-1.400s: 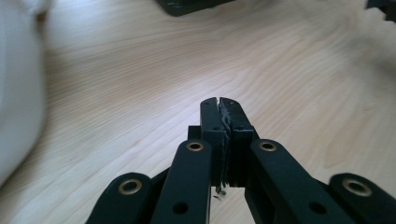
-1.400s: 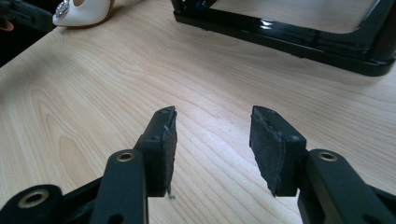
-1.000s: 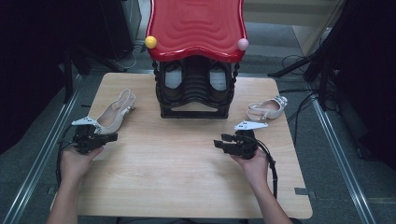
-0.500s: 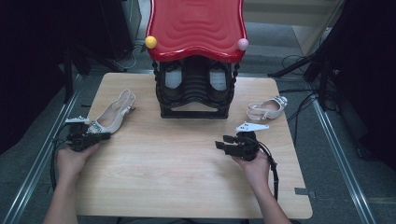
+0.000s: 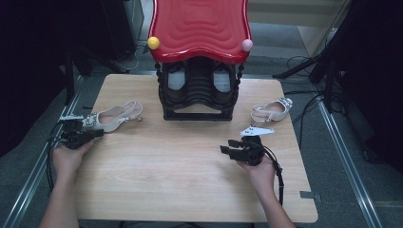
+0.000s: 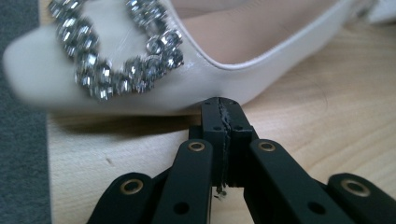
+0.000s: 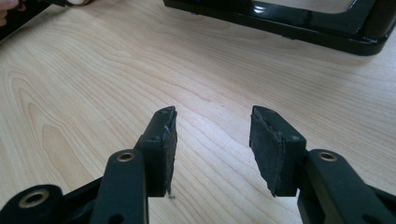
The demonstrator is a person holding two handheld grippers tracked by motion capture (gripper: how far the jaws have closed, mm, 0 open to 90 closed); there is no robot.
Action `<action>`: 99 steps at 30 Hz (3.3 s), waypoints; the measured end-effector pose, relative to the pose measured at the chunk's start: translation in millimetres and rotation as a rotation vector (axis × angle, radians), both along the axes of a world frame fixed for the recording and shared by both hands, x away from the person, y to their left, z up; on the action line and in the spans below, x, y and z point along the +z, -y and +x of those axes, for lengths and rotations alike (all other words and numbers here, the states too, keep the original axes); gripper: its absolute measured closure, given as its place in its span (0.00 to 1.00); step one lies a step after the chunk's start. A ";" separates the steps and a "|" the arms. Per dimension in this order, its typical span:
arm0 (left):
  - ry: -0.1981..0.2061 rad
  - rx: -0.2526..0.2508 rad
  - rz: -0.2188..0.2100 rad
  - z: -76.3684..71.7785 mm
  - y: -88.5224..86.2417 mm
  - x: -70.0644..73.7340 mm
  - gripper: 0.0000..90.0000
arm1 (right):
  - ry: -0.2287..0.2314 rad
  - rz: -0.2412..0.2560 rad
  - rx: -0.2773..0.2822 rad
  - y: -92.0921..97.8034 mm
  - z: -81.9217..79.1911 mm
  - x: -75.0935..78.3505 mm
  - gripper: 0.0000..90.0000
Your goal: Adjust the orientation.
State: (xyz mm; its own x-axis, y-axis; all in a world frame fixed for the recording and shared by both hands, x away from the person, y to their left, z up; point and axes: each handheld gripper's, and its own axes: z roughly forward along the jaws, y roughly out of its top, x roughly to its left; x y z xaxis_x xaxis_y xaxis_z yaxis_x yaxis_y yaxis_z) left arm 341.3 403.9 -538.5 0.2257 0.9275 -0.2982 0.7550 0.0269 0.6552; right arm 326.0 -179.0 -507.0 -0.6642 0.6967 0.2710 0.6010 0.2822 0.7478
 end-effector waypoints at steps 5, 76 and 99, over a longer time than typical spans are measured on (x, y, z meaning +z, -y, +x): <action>-0.029 0.000 -0.041 3.8 -3.4 2.4 1.00 | 0.008 -0.012 -0.004 1.6 -4.0 0.1 0.58; -0.028 -0.157 0.024 24.0 77.6 54.3 0.99 | -0.020 -0.035 -0.026 13.1 -16.2 -6.8 0.58; -0.049 -0.111 0.043 14.1 58.8 52.3 0.99 | -0.018 0.052 -0.021 10.7 -8.1 -3.9 0.50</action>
